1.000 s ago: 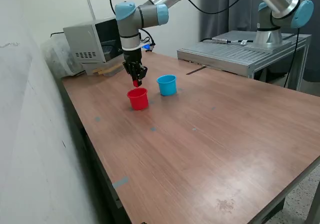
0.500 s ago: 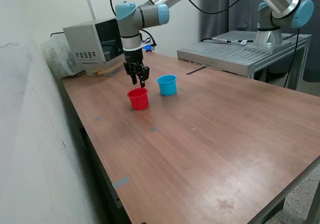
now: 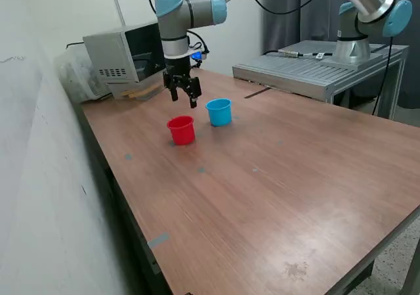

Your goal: Place red objects in the red bin, and blue objects in the blue bin.

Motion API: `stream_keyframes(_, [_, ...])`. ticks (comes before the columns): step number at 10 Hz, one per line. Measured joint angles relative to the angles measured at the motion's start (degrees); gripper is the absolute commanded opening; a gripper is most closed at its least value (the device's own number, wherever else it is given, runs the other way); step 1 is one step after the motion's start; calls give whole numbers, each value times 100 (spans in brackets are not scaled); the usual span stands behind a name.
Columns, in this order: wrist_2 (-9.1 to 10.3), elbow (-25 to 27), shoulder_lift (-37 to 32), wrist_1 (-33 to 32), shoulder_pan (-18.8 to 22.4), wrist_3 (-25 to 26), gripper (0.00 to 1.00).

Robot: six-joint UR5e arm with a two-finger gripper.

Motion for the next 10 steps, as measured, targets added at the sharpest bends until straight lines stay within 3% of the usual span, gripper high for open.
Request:
stream_keyframes(7, [238, 2297, -3413, 113, 374, 948, 100])
stream_keyframes(10, [249, 2609, -4385, 1072, 445, 1431, 100])
